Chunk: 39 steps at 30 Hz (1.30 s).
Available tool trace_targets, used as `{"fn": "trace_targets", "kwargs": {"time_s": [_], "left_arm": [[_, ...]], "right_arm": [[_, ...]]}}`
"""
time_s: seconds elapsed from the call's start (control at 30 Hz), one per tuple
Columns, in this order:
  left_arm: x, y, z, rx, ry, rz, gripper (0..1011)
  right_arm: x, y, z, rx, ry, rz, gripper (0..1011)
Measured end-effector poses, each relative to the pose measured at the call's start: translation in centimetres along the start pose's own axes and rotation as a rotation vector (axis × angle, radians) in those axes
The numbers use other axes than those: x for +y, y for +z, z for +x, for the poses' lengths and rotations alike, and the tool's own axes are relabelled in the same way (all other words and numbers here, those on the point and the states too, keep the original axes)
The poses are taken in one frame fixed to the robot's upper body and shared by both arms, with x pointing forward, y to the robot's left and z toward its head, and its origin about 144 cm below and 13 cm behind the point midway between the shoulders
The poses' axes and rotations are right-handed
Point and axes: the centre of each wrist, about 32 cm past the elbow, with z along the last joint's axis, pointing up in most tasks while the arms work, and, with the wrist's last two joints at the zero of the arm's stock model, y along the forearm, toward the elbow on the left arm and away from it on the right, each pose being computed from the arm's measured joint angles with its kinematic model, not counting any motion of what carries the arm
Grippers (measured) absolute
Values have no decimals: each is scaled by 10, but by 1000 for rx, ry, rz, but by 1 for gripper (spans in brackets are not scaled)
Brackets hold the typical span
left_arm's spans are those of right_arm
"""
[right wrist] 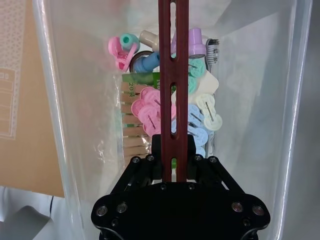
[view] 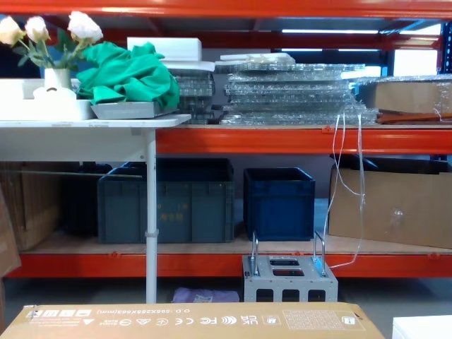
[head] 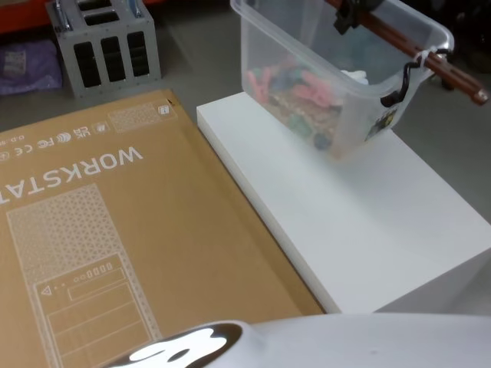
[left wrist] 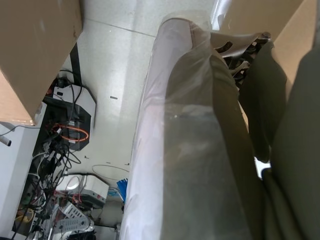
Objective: Use one hand to grasp the basket and place it at the designated location.
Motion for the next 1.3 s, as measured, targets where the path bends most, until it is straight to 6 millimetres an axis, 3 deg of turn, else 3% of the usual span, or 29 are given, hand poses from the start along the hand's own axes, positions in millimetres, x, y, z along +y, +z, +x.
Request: {"fn": "trace_targets", "kwargs": {"time_s": [0.4, 0.77, 1.3], "left_arm": [[0, 0, 0, 0, 0, 0, 0], [0, 0, 0, 0, 0, 0, 0], [0, 0, 0, 0, 0, 0, 0]], "right_arm": [[-17, 36, 11, -149, -40, 19, 235], [-29, 88, 18, -378, -71, 83, 235], [-13, 166, 5, -741, -86, 145, 235]]}}
